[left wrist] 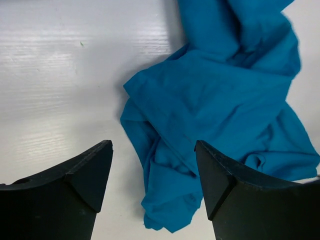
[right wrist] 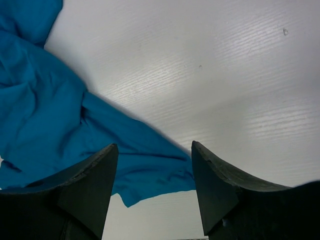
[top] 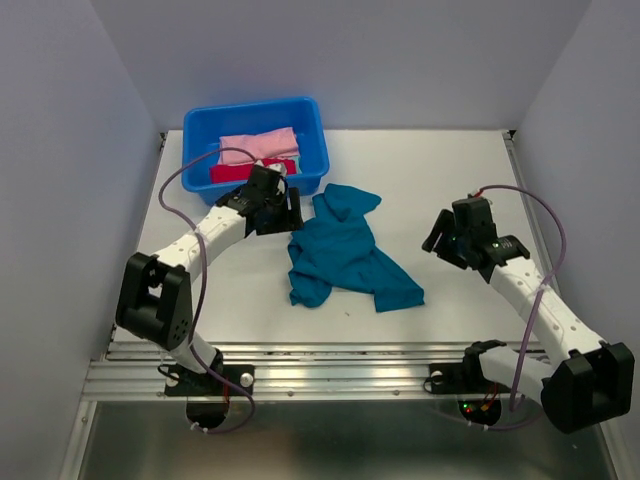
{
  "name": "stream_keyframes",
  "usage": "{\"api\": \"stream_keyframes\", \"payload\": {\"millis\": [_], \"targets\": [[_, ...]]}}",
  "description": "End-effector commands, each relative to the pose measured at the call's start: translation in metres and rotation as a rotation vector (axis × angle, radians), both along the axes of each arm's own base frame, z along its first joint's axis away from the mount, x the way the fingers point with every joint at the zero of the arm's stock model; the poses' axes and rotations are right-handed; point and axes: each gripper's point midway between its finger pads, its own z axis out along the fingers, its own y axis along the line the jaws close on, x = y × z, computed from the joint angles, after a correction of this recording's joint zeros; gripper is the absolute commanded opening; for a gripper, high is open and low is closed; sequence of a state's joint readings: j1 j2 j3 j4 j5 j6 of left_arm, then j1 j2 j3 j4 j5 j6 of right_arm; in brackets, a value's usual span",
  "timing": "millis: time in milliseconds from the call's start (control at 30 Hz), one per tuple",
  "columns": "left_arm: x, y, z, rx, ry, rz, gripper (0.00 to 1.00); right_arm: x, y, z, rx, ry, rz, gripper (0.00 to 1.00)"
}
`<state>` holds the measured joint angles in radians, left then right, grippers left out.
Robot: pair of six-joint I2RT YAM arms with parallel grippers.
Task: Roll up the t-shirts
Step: Flatten out the T-shirt at the center of the board.
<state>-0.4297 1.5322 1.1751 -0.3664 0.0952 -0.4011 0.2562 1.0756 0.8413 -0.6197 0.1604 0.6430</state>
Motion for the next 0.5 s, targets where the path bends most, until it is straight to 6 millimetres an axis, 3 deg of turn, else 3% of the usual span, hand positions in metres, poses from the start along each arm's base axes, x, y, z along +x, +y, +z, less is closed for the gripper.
{"api": "stream_keyframes", "payload": {"millis": [0, 133, 333, 467], "targets": [[0.012, -0.006, -0.017, -0.066, -0.018, 0.028, 0.77, 0.009, 0.008, 0.007, 0.028, -0.052, 0.035, 0.67], [0.008, -0.013, -0.034, -0.094, 0.022, 0.016, 0.72, 0.008, 0.012, 0.002, 0.03, -0.034, 0.06, 0.67], [-0.001, -0.024, -0.068, -0.108, 0.106, -0.025, 0.71, -0.008, 0.045, -0.029, 0.096, 0.071, 0.205, 0.69], [-0.004, -0.036, -0.074, -0.134, 0.123, -0.042, 0.65, -0.021, 0.065, -0.049, 0.102, 0.133, 0.242, 0.71]]}}
